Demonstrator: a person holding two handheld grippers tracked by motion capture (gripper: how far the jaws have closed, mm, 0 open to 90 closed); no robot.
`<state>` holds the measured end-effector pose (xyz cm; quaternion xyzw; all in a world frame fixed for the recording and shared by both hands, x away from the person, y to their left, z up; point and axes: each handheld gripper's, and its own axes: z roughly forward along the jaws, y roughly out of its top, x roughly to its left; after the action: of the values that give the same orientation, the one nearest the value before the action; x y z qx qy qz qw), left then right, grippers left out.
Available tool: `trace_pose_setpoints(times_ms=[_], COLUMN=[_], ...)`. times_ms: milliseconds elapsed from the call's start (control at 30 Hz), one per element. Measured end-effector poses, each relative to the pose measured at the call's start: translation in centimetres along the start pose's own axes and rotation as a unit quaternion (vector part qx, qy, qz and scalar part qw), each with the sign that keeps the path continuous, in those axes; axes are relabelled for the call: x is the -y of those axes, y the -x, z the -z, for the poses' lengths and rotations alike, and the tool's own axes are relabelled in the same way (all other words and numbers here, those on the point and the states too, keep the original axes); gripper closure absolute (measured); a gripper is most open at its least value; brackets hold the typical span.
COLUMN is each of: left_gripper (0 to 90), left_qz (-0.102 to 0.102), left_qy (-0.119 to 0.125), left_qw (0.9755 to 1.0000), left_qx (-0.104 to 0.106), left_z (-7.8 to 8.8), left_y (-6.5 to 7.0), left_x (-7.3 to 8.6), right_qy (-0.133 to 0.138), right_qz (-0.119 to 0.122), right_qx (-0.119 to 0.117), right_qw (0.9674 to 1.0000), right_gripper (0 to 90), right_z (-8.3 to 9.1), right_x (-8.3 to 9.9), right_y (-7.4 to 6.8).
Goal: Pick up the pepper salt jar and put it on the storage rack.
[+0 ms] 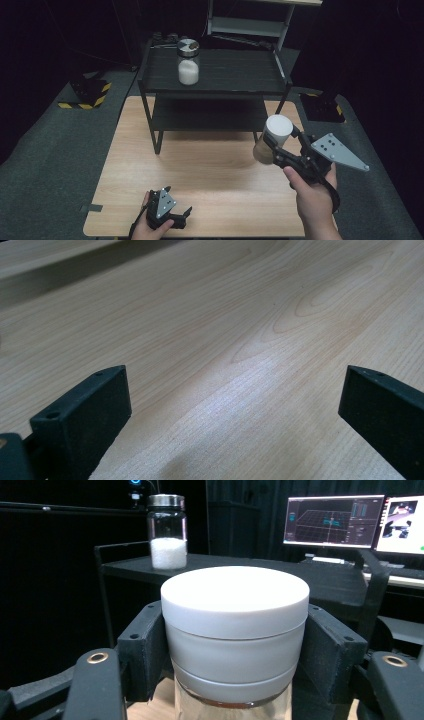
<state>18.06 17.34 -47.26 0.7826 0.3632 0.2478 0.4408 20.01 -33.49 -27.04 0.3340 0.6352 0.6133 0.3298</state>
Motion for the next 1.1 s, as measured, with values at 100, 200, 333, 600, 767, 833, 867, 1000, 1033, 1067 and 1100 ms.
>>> trace_pose_setpoints(times_ms=[100,200,333,600,767,833,867,1000,1033,1067,1100], left_gripper=[0.9,0.9,0.9,0.9,0.9,0.9,0.9,0.9,0.9,0.9,0.9], left_qz=[-0.001,0.003,-0.002,0.0,-0.003,-0.001,0.001,-0.002,-0.004,-0.005,-0.006], left_qy=[0.004,0.005,0.004,0.007,0.007,0.006,0.006,0.005,0.005,0.006,0.007], left_qw=[1.0,1.0,1.0,1.0,1.0,1.0,1.0,1.0,1.0,1.0,0.9999], left_qx=[0.005,0.005,0.005,0.006,0.006,0.005,0.005,0.006,0.006,0.006,0.007], left_z=[0.1,0.1,0.1,0.2,0.2,0.2,0.1,0.1,0.2,0.2,0.2], left_y=[-0.2,-0.2,-0.1,-0.2,-0.1,-0.1,-0.1,-0.1,-0.1,-0.1,-0.1], left_x=[0.2,0.2,0.2,0.3,0.3,0.3,0.3,0.2,0.2,0.3,0.3], right_qy=[-0.004,-0.005,0.002,0.009,0.019,0.021,0.021,0.021,0.022,0.022,0.024], right_qz=[-0.004,-0.004,-0.014,-0.012,-0.007,-0.002,0.0,0.004,0.005,0.003,-0.001], right_qx=[0.005,0.011,0.015,0.031,0.044,0.049,0.05,0.055,0.057,0.057,0.056], right_qw=[1.0,0.9999,0.9998,0.9994,0.9988,0.9986,0.9985,0.9982,0.9981,0.9981,0.9982], right_gripper=[34.2,34.2,34.2,34.2,34.2,34.2,34.2,34.2,34.2,34.2,34.2], right_z=[-0.4,-0.9,-1.4,-3.0,-4.1,-4.6,-4.9,-5.9,-6.2,-6.5,-6.8], right_x=[-0.8,-1.8,-2.7,-4.5,-6.0,-6.6,-7.0,-8.0,-8.2,-8.4,-8.5], right_y=[0.2,0.2,0.6,0.8,0.4,0.3,0.3,0.2,0.2,0.2,0.3])
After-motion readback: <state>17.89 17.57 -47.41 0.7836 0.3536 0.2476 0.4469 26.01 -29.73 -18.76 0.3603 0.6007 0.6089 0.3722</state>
